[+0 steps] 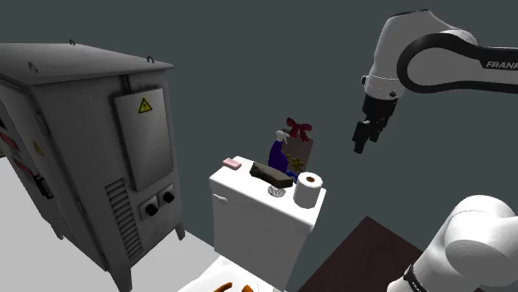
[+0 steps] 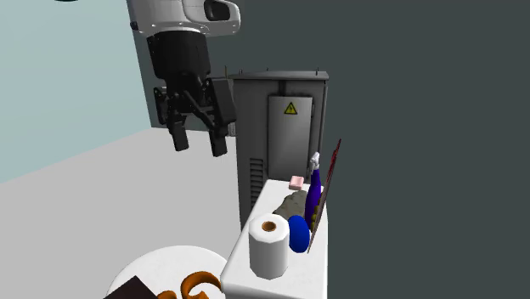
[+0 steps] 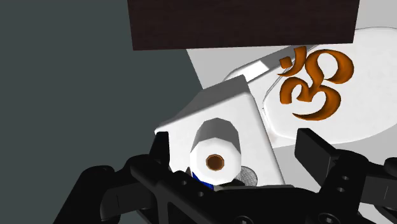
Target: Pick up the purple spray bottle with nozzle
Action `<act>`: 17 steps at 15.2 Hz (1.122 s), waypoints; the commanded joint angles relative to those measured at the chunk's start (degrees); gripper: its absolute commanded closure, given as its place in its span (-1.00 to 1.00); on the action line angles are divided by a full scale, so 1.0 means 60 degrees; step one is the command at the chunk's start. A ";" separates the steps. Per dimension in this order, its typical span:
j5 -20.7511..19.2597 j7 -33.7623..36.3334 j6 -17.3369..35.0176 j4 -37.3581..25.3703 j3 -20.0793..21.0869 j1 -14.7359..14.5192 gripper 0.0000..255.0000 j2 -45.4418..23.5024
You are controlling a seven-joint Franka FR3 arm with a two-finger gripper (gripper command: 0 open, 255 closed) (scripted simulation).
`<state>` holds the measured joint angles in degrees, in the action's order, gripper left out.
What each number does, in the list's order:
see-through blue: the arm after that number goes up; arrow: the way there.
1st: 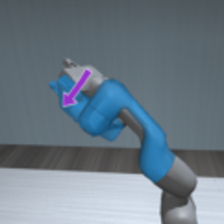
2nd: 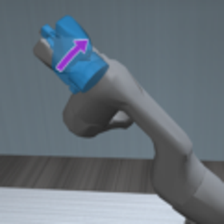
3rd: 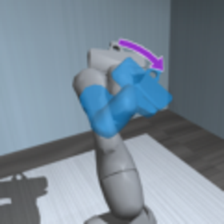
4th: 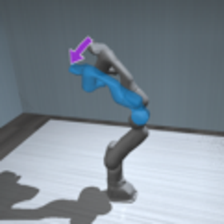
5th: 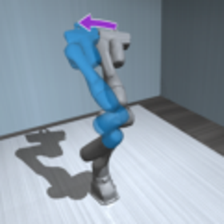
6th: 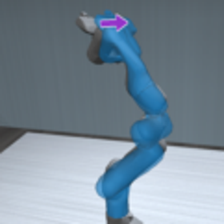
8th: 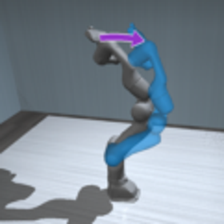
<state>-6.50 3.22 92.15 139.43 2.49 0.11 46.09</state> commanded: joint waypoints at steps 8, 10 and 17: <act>-0.0117 -0.0250 0.1639 -0.1057 -0.0323 0.0122 -1.00 -0.2562; -0.0119 -0.0331 0.2005 -0.1472 -0.0399 0.0146 -1.00 -0.3304; -0.0019 -0.0658 0.2900 -0.3300 -0.0622 0.0199 -1.00 -0.5900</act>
<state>-6.78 -0.52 108.69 121.64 -1.13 1.31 13.48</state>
